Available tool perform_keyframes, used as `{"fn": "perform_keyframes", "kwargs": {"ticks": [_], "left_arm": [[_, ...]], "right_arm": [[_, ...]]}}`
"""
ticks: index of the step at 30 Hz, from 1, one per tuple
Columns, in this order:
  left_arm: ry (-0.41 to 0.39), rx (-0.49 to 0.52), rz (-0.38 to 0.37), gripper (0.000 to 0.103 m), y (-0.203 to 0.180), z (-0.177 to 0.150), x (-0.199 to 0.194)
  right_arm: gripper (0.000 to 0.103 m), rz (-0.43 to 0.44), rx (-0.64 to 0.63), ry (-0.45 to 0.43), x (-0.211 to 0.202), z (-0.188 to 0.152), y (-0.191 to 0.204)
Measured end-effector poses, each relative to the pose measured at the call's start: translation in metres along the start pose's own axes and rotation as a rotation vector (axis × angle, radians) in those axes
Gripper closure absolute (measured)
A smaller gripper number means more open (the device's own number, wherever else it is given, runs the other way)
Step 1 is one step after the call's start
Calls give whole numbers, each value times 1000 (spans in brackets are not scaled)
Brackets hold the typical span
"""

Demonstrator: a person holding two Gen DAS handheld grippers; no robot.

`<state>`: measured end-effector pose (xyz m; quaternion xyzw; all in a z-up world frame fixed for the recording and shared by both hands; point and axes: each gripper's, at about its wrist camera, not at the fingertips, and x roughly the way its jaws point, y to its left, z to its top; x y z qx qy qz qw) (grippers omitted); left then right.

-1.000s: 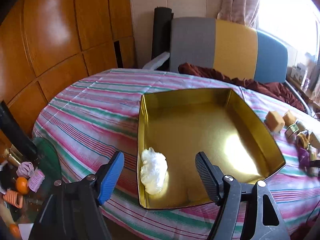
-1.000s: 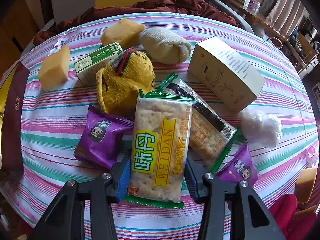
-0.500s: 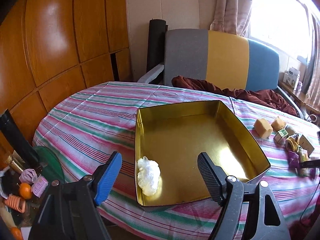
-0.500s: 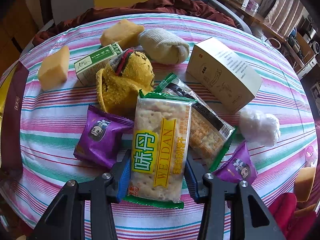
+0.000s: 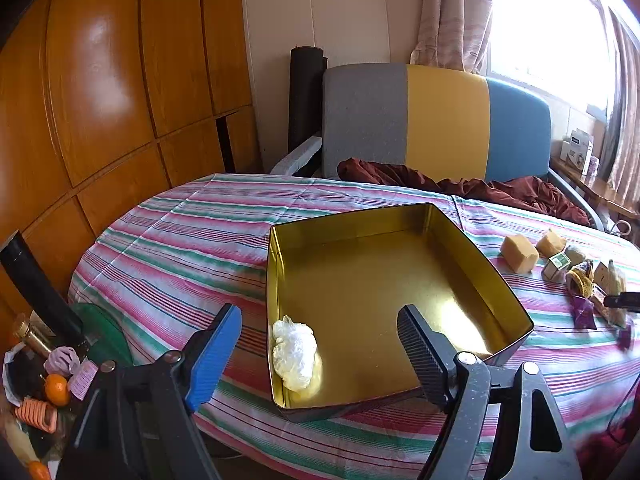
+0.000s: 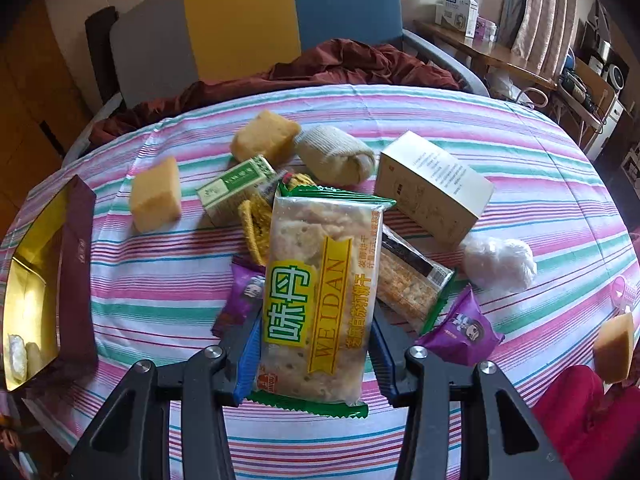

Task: Organize objects
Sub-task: 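Carry the WEIDAN cracker packet to the gold tray and release it with the right gripper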

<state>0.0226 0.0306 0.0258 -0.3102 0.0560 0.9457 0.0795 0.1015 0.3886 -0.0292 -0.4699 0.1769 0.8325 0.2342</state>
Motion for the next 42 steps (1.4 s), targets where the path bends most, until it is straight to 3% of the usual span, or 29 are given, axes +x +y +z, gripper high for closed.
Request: {"fn": "perform_keyframes", "kwargs": {"ticks": [6,12,16,22,27,34,38,42], "left_arm": [[12,-3,-2,21,4,-1,3],[36,-37,14,21,25,-3,10],[49,-80,65,21,53,-6,13],[77,-153,134,20,89,-17,17],[99,-190,142,20,101,-23,24],[130,-201,137,19,105,-29,36],[132,-202,138,19,105,-30,37],[136,-198,139,18,102,-31,39]], "right_arm": [[55,108,-122,-58,-25,18,58],[55,257,-302,-56,-36,25,160],[55,337,-445,-19,-31,17,236],[55,381,-596,93,2,-17,331],[55,374,-653,178,32,-42,370],[55,368,-682,224,48,-65,404],[55,435,-683,261,49,-76,410],[45,479,-679,288,49,-82,407]]}}
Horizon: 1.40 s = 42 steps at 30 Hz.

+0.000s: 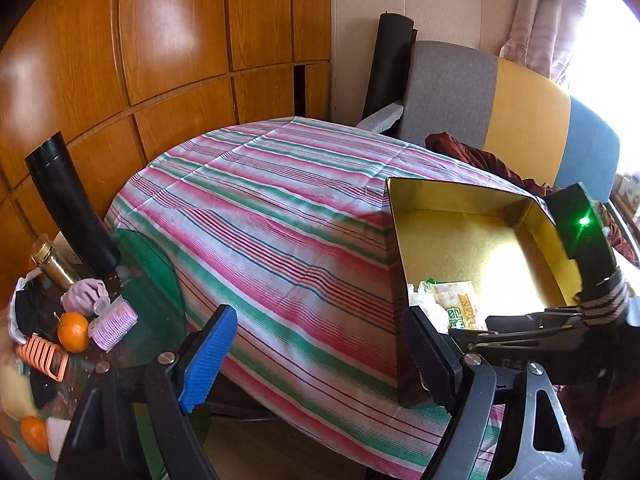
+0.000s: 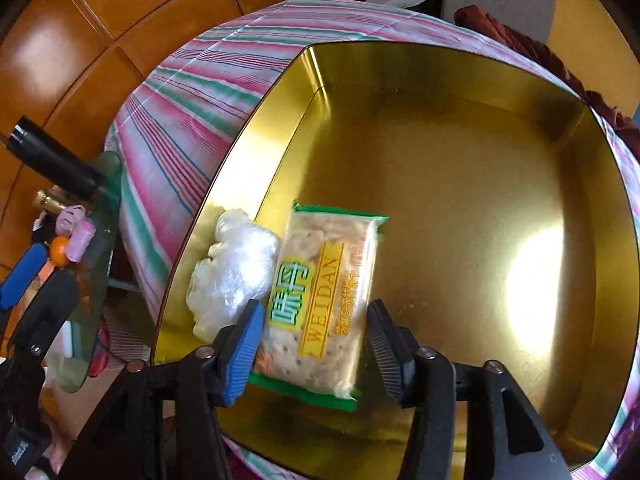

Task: Organize objects
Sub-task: 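Move both grippers back toward the items on the table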

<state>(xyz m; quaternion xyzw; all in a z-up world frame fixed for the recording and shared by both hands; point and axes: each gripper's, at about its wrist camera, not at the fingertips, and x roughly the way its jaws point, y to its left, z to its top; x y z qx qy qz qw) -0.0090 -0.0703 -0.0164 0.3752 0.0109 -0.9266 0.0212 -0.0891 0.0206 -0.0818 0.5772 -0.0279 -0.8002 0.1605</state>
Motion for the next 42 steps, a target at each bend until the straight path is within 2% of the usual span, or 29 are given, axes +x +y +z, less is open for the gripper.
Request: {"fn": "perform_keyframes", "kwargs": {"ticks": [5,7,9,16,24,30,36,38,40,42], "left_arm": [[2,15,-30,18,-6,-3,0],[-3,21,-41,18,-10,-4,-1],[-6,28,-54,18,-15,-4,-3],[-6,68,-122,18,-38,-1,-9],[-17,161,-205,18,-83,3,-20],[-27,258,-271,18,-128,3,-31],[-18,360,-339,15,-179,5,-38],[-22,387,-359,12,-197,9,-41],[-22,415,-382,6,-217,13,-43],[-11,437,-409,6,-235,18,-42]], "right_arm": [[31,8,29,-84,-25,-11,-12],[23,-11,28,-134,-40,-16,-17],[20,-35,30,-175,-53,-18,-24],[19,-105,136,-285,-105,-41,-77],[19,-252,341,-312,-152,-93,-176],[19,-381,537,-336,-199,-148,-267],[19,-508,850,-444,-242,-212,-356],[19,-477,976,-478,-243,-234,-377],[19,-385,1096,-489,-241,-252,-394],[19,-350,1140,-512,-245,-260,-400]]}}
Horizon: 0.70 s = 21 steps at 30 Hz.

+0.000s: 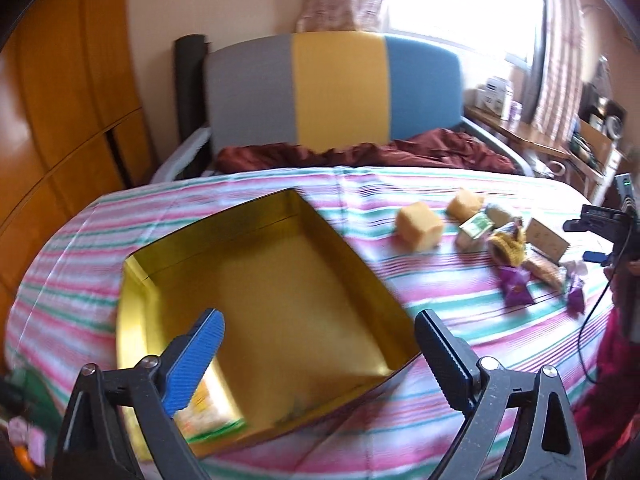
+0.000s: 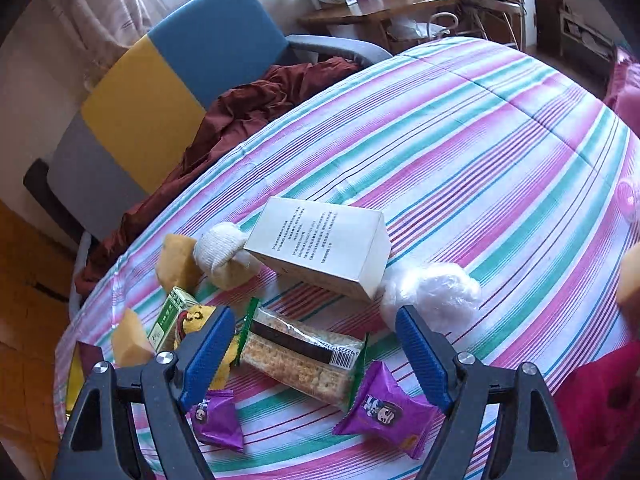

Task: Organize objects
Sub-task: 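Move both grippers back toward the items on the table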

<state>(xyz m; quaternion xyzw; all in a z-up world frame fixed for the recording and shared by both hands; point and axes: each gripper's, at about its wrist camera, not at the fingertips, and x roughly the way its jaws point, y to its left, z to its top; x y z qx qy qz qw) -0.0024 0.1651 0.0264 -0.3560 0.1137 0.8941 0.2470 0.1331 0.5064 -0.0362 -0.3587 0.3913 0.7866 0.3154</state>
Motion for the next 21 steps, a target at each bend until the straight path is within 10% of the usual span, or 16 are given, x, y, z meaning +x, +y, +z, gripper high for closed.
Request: {"fn": "perform_keyframes", "kwargs": {"ticks": [21], "left_arm": [[315,-97,-125,4,-102,104,198]], "right_arm": [[19,143,-83,101,11,-9,22]]}}
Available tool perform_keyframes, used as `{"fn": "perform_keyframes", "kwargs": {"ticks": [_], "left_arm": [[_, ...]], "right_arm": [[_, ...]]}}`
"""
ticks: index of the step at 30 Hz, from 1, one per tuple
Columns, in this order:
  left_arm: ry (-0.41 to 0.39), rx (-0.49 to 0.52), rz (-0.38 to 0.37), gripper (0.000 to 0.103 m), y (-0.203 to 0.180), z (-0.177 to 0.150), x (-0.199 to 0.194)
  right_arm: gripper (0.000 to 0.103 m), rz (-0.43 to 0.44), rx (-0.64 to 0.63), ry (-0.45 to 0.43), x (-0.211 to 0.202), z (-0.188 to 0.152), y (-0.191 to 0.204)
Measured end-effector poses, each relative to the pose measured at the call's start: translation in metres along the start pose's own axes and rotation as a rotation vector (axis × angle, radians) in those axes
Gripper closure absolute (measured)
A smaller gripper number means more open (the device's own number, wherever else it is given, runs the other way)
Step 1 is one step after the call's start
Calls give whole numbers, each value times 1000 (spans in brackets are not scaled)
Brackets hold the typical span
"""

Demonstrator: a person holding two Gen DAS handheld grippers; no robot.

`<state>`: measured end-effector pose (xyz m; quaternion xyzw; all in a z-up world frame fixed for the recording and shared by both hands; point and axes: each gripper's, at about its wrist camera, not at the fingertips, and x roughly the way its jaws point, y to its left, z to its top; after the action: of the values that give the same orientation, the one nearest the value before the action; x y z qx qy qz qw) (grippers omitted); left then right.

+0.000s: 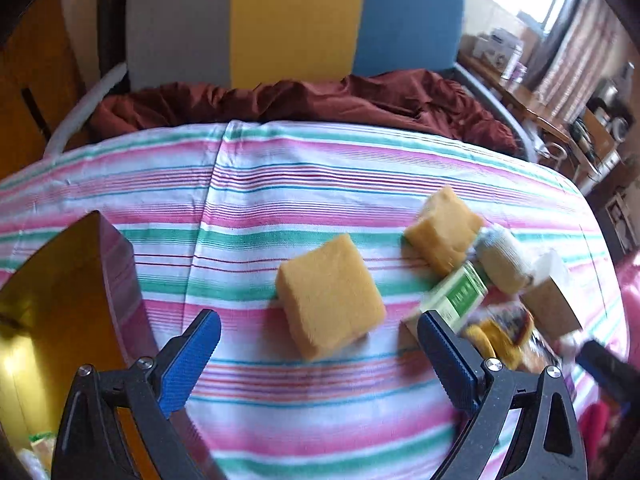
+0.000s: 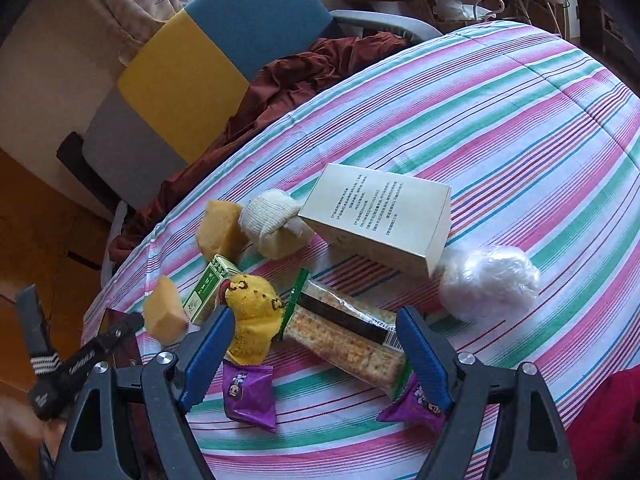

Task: Organize objects
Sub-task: 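Grasp the yellow sponge with the left gripper while the right gripper grasps the white printed box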

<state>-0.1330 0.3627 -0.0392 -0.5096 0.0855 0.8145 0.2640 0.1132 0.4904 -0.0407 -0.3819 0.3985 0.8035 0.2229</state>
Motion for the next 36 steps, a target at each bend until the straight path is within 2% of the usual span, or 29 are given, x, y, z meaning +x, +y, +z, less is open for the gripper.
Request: {"fn": "perform_keyframes", "kwargs": {"ticks": [4,7,8,9,11,13,17,21,24,27,30,31,33,36], "left_arm": [[57,-86,-26,4,4,10,27],[81,-92,8,6,2,11,43],[85,-87,23,10,1,11,47],[92,-82,14,30,0,10,50],[70,-41,30,40,-6,7,49],[47,9,9,47,-13,0,42],[-23,41,-23,49,-17,-23,16],[-106,161,-39,48,-32,-63,-26],[-145,264,-56,48,-42,-106,-53],[-152,349,-79,48,-49,-151,-65],[-123,383,-94,49,-57,-174,-52],[-97,377,-95,49,-57,-179,-44],[-99,355,-105,49,-53,-180,-39],[-83,349,-122,49,-51,-175,-35]], "right_arm": [[19,12,3,24,5,0,-1],[19,16,10,26,6,0,-3],[19,17,12,28,6,0,-3],[19,16,13,29,6,0,-4],[19,11,15,32,7,-1,-4],[19,4,15,38,9,0,-5],[19,-13,17,31,9,1,-6],[19,-24,40,19,8,3,-11],[19,-26,55,13,6,4,-15],[19,-31,71,-5,3,5,-18],[19,-41,76,-26,-2,5,-18],[19,-49,72,-35,-4,5,-18],[19,-65,46,-49,-9,7,-13],[19,-99,-71,-32,-13,16,1]]}}
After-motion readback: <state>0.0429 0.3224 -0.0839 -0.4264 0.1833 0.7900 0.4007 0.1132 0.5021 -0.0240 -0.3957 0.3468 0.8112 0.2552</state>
